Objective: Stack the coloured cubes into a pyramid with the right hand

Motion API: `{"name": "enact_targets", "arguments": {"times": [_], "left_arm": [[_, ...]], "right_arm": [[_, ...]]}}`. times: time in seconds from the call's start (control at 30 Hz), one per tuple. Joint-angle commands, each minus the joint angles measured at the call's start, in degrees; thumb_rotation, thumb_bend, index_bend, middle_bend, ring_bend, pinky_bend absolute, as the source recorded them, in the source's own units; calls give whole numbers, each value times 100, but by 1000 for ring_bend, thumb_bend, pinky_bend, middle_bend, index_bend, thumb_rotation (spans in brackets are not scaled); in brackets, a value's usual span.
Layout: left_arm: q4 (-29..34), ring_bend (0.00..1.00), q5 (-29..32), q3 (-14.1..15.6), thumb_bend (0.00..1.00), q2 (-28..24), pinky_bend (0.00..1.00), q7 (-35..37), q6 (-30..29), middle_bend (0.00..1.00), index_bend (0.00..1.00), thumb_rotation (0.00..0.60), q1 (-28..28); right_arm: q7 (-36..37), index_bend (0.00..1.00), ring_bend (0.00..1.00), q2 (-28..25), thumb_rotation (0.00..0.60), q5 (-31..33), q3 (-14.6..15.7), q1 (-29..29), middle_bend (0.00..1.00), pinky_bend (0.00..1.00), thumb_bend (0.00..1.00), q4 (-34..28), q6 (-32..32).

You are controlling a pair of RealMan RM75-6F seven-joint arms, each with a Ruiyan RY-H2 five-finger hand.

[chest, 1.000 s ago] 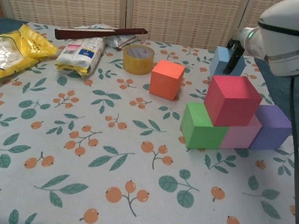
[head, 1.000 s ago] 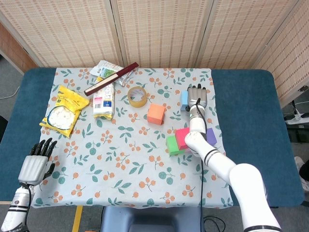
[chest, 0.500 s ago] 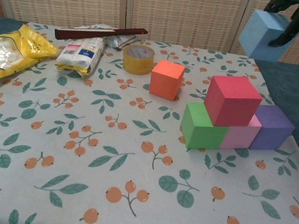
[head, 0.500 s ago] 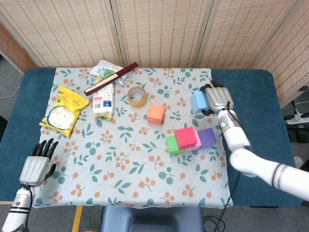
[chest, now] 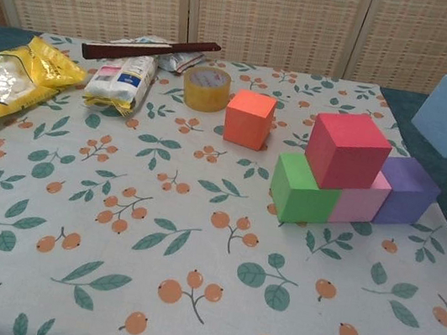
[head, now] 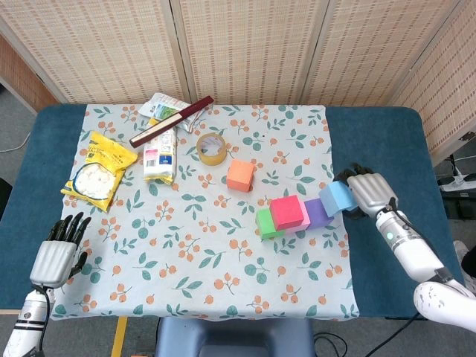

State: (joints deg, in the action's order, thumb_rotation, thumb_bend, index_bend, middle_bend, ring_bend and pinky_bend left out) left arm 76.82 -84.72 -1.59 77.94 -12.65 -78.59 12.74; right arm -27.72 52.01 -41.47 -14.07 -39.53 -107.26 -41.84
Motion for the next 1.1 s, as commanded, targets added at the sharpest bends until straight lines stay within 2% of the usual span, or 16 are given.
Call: {"name": "enact_targets", "arguments": {"times": [0.03, 0.27, 1.1], "left_arm": [[5, 0, 0, -2, 436, -10, 148, 10, -4, 0, 0, 600, -3], [25, 0, -5, 9, 436, -50, 147, 45, -28, 0, 0, 600, -32], [63, 0, -1, 12, 436, -99, 147, 92, 5, 0, 0, 600, -43]], "right_arm": [[150, 727, 0, 252, 600, -182, 168, -35, 167, 144, 189, 136, 24], [131, 727, 0, 586, 600, -160, 389, -297, 167, 144, 188, 296, -82], [-135, 726, 0, 984, 600, 584, 830, -1007, 167, 144, 189, 367, -553]]}}
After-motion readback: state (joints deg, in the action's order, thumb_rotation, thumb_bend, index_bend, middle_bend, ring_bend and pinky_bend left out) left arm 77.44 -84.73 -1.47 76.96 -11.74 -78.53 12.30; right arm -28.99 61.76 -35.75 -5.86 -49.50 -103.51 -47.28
